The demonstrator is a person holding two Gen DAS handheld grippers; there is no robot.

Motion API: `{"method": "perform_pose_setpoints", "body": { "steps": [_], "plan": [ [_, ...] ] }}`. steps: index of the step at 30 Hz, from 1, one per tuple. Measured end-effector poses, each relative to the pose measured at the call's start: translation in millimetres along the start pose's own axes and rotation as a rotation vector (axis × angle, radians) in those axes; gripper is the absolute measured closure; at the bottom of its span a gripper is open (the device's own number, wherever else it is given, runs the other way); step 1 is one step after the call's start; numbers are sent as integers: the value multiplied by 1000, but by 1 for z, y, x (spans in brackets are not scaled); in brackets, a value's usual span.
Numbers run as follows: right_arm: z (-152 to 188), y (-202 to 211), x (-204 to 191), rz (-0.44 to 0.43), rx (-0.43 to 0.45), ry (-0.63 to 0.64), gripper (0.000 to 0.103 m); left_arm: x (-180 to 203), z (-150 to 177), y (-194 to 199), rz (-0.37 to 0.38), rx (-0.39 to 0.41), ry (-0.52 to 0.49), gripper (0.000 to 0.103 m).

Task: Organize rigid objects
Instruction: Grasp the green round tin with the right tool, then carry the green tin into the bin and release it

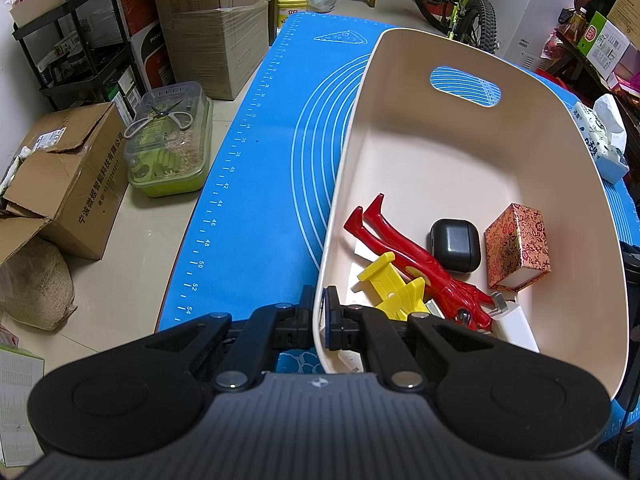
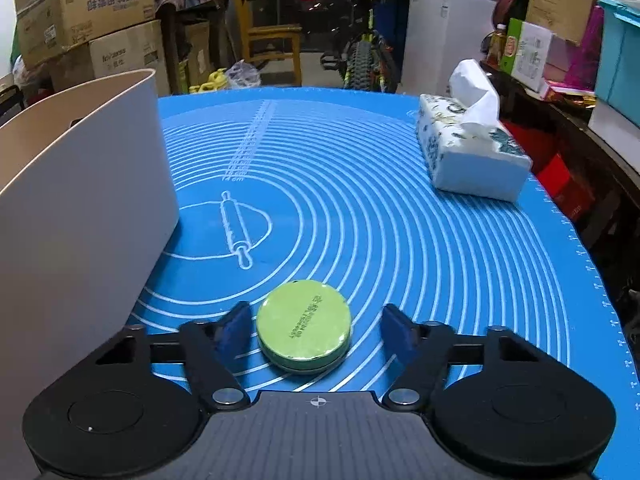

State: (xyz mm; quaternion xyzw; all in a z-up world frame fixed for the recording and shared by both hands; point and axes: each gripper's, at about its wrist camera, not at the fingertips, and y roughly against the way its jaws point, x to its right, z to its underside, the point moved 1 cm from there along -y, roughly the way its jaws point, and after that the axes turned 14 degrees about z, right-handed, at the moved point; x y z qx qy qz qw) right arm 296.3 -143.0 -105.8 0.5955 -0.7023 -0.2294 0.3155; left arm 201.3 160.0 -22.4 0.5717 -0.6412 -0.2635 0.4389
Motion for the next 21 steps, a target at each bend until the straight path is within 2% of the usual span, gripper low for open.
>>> {"method": "perform_pose_setpoints", "body": {
  "steps": [1,10,21],
  "plan": [
    [0,1,1,4,4,-5,48,0,0,0,0,0,0,97],
    [1,13,3,45,33,10,49,0,0,0,0,0,-1,97],
    [-21,59,8,21,90,23,49,0,0,0,0,0,0,97]
  ]
}}
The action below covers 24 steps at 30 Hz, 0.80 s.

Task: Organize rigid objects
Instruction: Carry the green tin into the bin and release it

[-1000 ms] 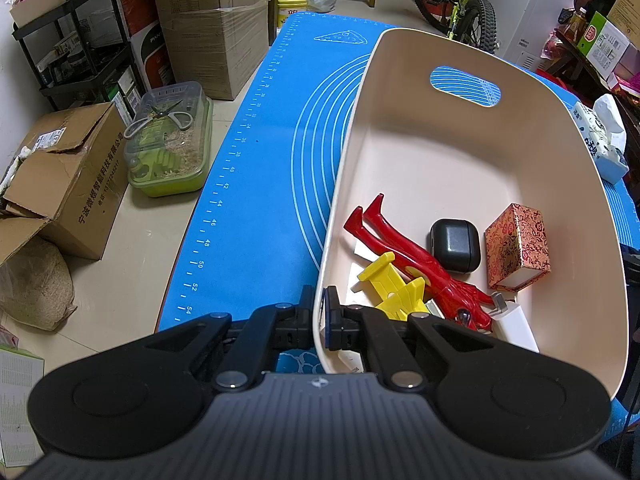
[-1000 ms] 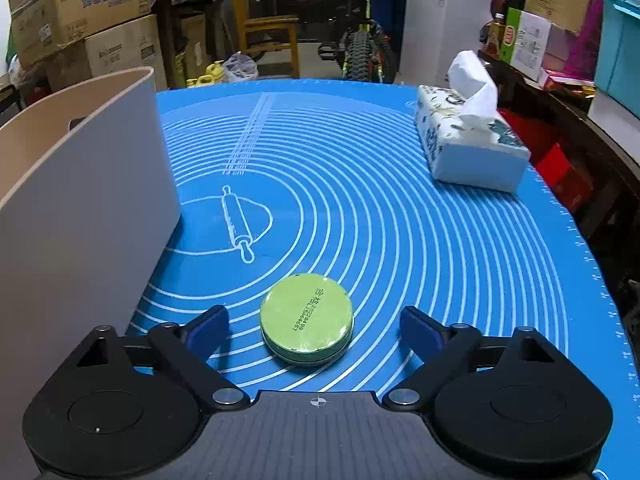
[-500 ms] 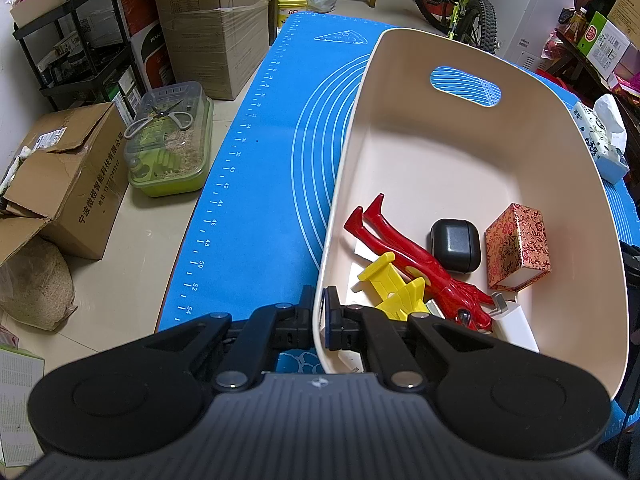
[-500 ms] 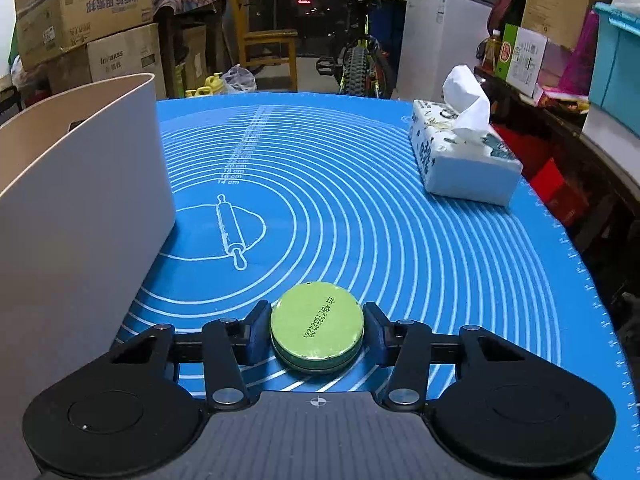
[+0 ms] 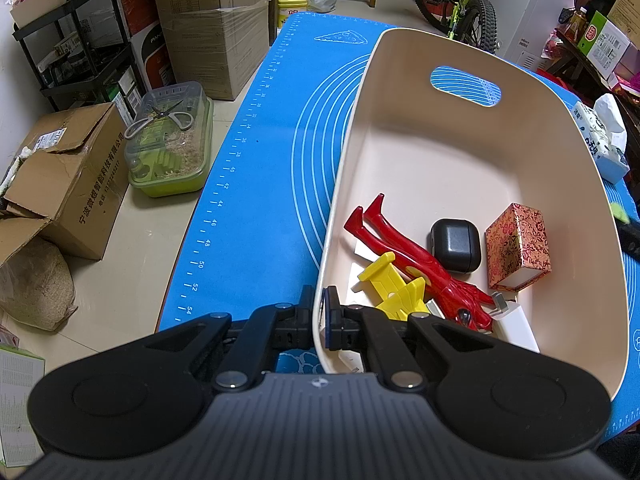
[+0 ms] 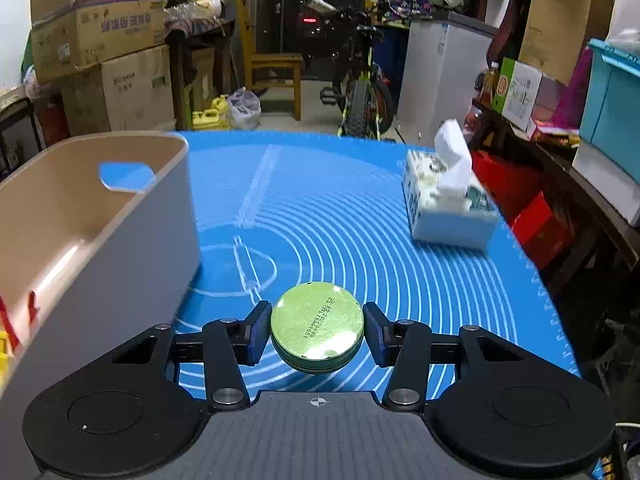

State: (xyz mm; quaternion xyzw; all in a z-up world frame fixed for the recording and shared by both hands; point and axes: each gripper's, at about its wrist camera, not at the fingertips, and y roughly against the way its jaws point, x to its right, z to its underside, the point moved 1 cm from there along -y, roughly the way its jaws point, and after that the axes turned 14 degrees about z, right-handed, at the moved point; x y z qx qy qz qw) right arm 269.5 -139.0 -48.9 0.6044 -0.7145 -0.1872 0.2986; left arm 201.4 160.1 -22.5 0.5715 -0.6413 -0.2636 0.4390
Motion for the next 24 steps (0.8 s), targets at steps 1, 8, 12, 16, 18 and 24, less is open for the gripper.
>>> {"method": "perform_pose_setpoints", "body": {
  "steps": [1,8,12,16,18,24],
  "plan": [
    [-3,4,0,-1,7,-1,49,0,0,0,-1,0,0,97],
    [-27,40,-1,-26,72,-32,49,0,0,0,-2,0,-1,97],
    [-42,61,-7,-41,95,-30,49,0,0,0,-2,0,-1,97],
    [-54,81,-15,-75,130,-22,49,0,0,0,-1,0,-1,97],
    [-59,90,-22,-92,144,-15,49,0,0,0,-2,0,-1,97],
    [-65,106,-47,-153,156,22,49,0,0,0,-2,0,-1,97]
  ]
}}
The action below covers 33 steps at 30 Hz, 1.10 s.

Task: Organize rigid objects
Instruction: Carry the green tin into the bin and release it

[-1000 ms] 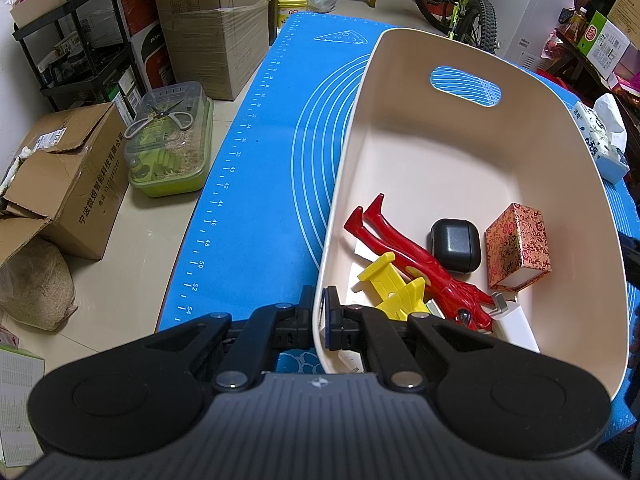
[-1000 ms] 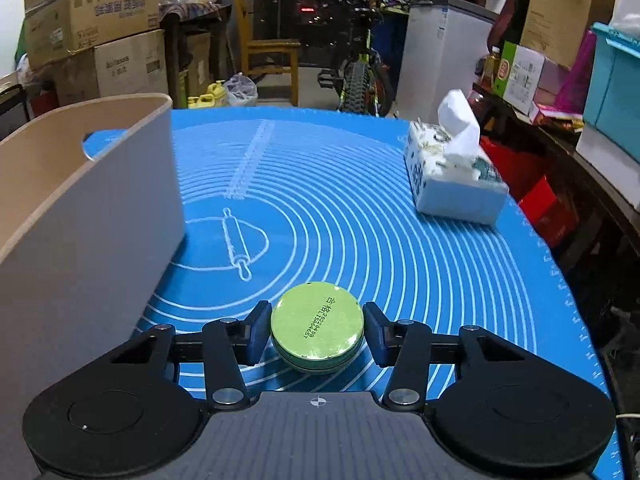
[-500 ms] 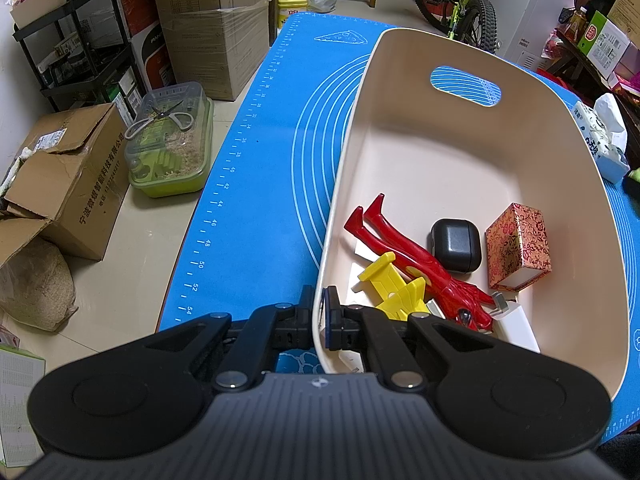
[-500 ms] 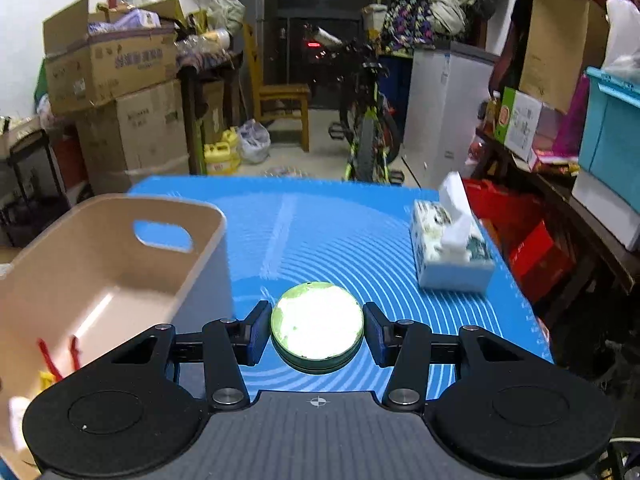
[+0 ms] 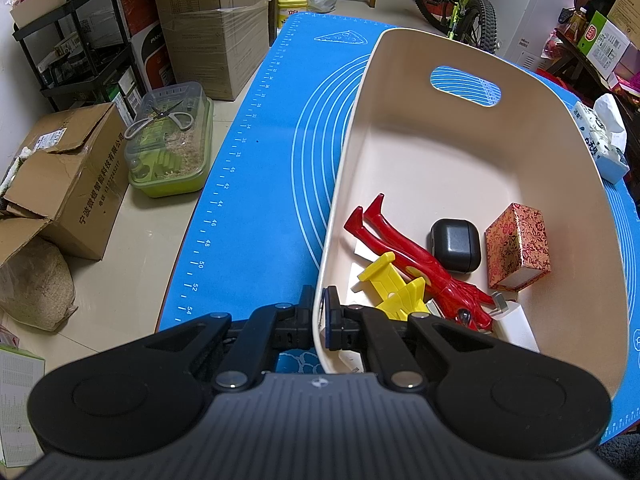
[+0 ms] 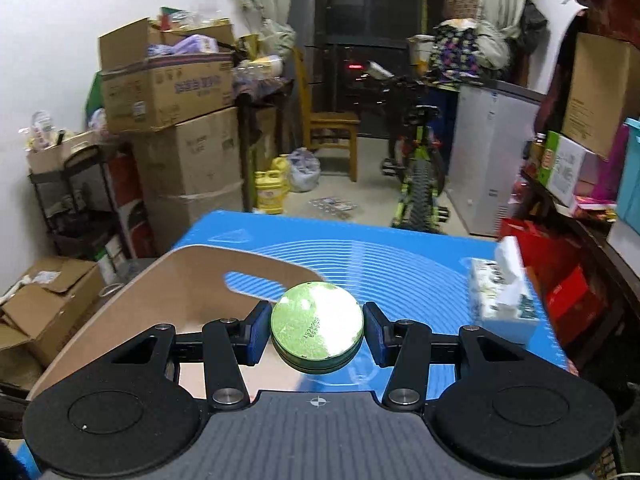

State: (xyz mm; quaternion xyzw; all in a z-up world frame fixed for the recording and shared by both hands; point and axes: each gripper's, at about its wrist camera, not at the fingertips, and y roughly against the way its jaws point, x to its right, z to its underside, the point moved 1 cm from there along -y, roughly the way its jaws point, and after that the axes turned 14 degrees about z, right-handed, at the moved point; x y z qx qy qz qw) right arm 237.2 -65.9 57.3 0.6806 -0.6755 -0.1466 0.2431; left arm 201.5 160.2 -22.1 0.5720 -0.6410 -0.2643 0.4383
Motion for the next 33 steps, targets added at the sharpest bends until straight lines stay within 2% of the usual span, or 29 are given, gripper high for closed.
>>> {"method": "perform_pose_setpoints", "body": {
  "steps": [5,15,21,27,30,31,33],
  "plan": [
    [4,1,-32,-55,-22,49,49,0,0,0,-1,0,-1,97],
    [34,-15,-88,-128,-151,146,49,0,0,0,-1,0,-1,97],
    [45,-29,-98,-124,-238,183,49,-1,-1,0,-1,-1,-3,97],
    [57,-31,-110,-105,-253,257,48,-2,-2,1,-4,-1,-4,97],
    [55,-30,-106,-124,-268,230,48,-2,-2,1,-4,-1,-5,96],
    [54,-29,-104,-131,-265,215,43,-2,-2,1,-5,0,-7,96],
    [52,-24,-98,-140,-252,183,41,-1,-2,2,-11,5,-12,96]
  ]
}}
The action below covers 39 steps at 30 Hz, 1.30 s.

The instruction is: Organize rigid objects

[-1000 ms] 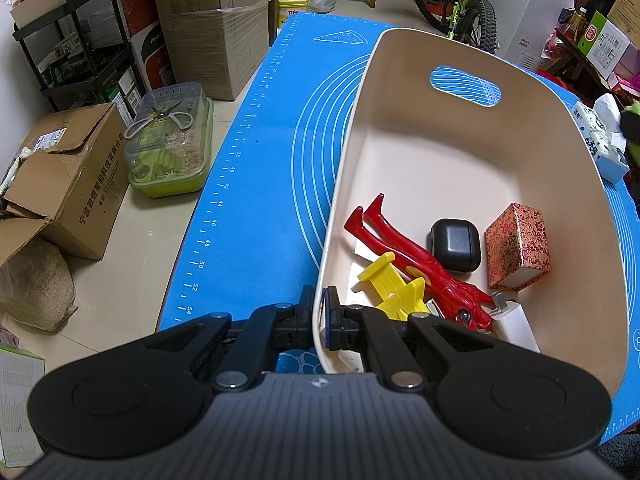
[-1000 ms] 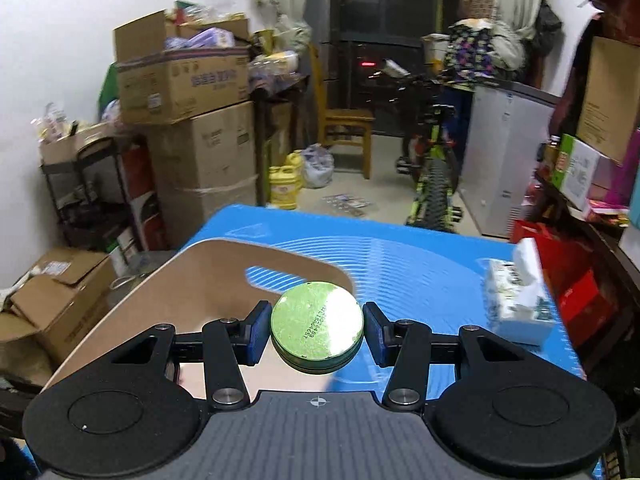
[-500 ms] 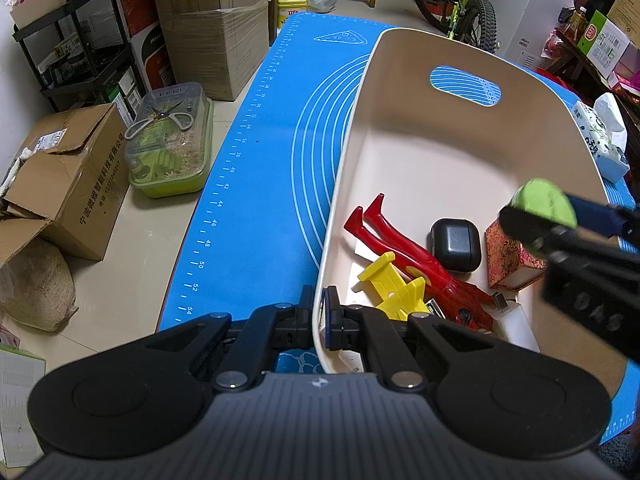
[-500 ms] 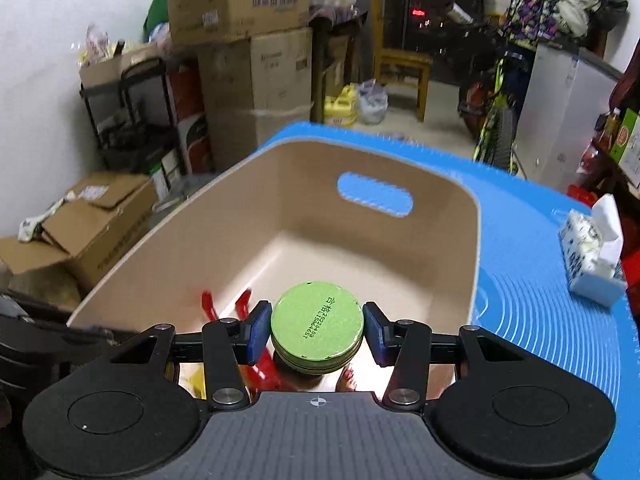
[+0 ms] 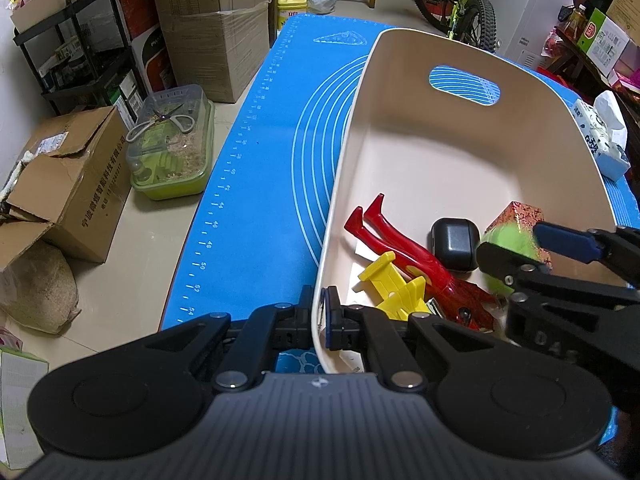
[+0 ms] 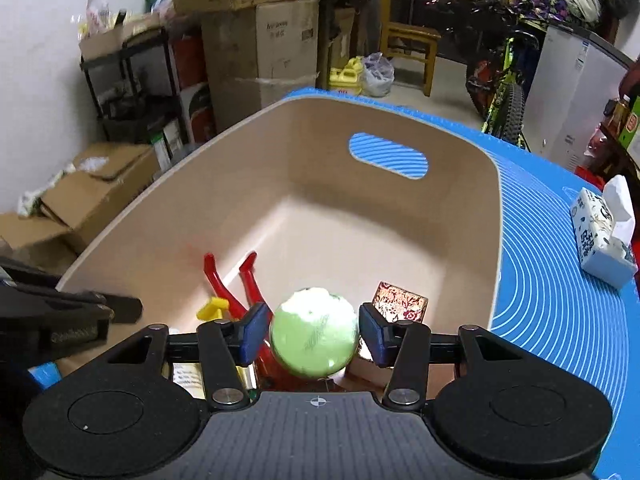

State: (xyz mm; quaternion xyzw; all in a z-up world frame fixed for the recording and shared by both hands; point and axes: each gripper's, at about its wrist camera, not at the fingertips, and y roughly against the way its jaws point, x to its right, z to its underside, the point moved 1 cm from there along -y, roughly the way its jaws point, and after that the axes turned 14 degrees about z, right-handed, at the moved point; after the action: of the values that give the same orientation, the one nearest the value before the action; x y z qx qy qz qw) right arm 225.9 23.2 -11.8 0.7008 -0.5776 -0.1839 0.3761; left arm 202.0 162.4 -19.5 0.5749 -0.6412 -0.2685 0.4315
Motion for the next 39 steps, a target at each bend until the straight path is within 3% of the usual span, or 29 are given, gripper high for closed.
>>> {"method": "perform_pose_setpoints", "body": {
  "steps": [3,5,7,10,27,39],
  "plan": [
    [1,11,7,6,28,-26,30,5,2,5,-2,19,-8,95],
    [0,19,13,10,43,-43,24,6,2,9,6,30,-15,84],
    [1,29,21,17,64,-62,19,12,4,15,24,44,-22,50],
    [3,46,33,33,94,-86,11,24,7,26,21,78,-57,34],
    [48,140,92,112,150,-192,6,91,40,93,-49,209,-175,29],
    [93,193,111,148,171,-235,6,130,78,125,-14,248,-253,29]
  ]
}}
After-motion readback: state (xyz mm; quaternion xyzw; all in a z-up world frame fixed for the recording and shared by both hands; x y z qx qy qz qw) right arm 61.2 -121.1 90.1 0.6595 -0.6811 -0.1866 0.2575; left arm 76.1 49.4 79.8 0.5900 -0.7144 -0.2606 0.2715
